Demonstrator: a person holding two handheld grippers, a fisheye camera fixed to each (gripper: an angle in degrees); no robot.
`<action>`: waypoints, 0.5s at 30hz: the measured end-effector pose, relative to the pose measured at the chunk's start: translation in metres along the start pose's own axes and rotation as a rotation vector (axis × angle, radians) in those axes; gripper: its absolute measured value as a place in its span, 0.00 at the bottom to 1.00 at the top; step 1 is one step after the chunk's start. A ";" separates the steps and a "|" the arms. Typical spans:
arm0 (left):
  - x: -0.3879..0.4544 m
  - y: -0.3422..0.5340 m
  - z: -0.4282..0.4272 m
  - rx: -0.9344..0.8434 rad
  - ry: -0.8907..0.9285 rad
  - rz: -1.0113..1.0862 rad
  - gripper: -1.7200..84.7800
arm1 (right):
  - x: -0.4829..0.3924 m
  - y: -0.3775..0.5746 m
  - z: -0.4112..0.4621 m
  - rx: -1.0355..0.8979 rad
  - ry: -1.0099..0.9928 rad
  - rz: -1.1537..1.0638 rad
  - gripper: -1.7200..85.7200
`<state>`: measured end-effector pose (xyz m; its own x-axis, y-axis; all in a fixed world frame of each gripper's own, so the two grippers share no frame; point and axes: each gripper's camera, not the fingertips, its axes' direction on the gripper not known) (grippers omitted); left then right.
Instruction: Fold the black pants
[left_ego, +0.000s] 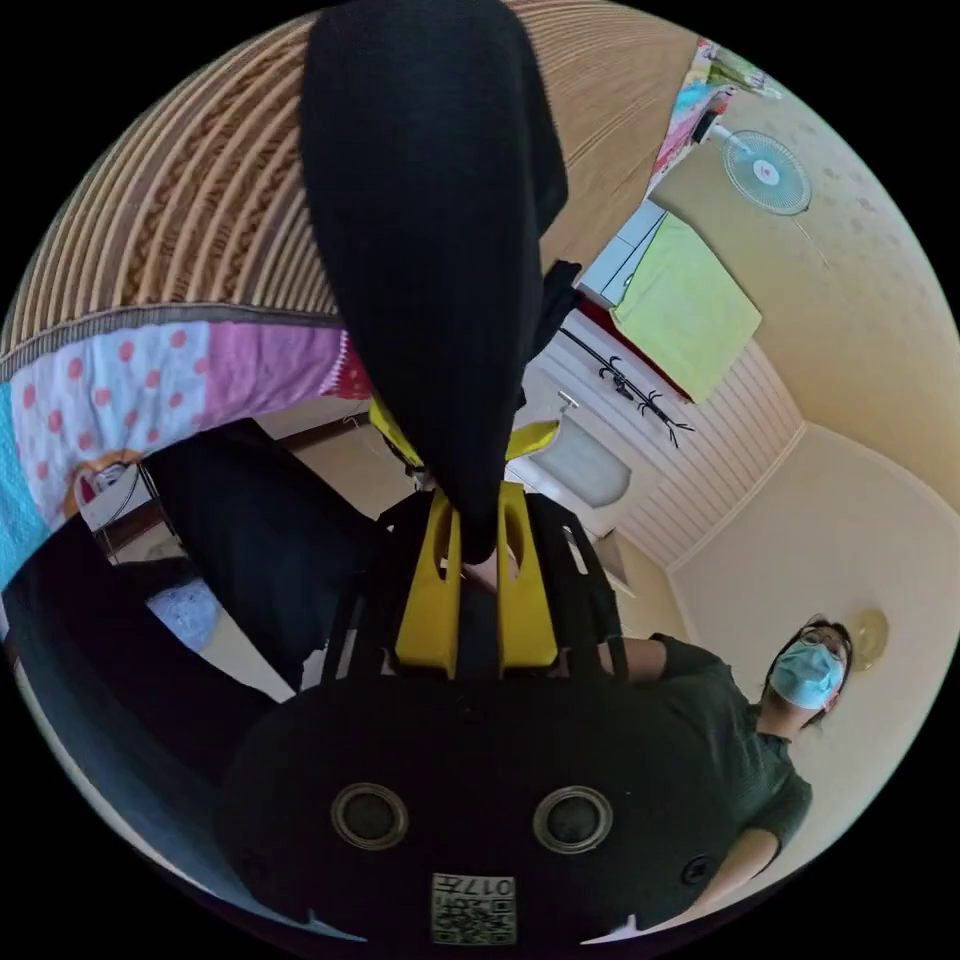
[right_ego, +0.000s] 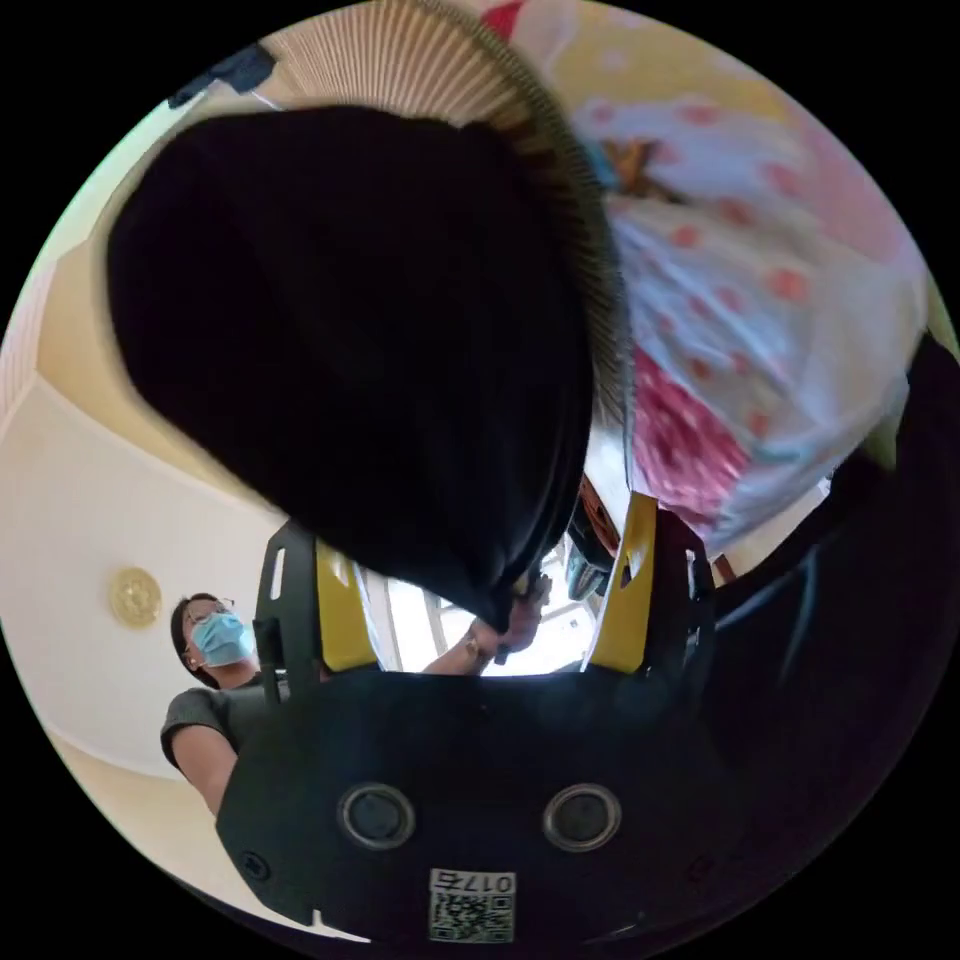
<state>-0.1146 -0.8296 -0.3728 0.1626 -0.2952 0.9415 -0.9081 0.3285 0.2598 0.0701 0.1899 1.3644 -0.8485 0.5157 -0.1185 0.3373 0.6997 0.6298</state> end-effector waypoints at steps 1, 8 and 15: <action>0.017 0.010 0.007 0.003 -0.014 0.005 0.09 | -0.006 -0.016 0.016 -0.005 0.017 -0.028 0.41; 0.131 0.065 -0.029 0.039 -0.199 0.250 0.08 | -0.036 -0.066 0.104 -0.090 0.133 -0.110 0.33; 0.243 0.179 -0.147 0.272 -0.373 0.525 0.08 | -0.059 -0.081 0.297 -0.441 0.135 -0.288 0.28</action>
<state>-0.1806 -0.7110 -0.0659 -0.4238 -0.4628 0.7786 -0.9023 0.2905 -0.3185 0.2133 0.2497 1.0924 -0.9361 0.2449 -0.2526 -0.0955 0.5142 0.8523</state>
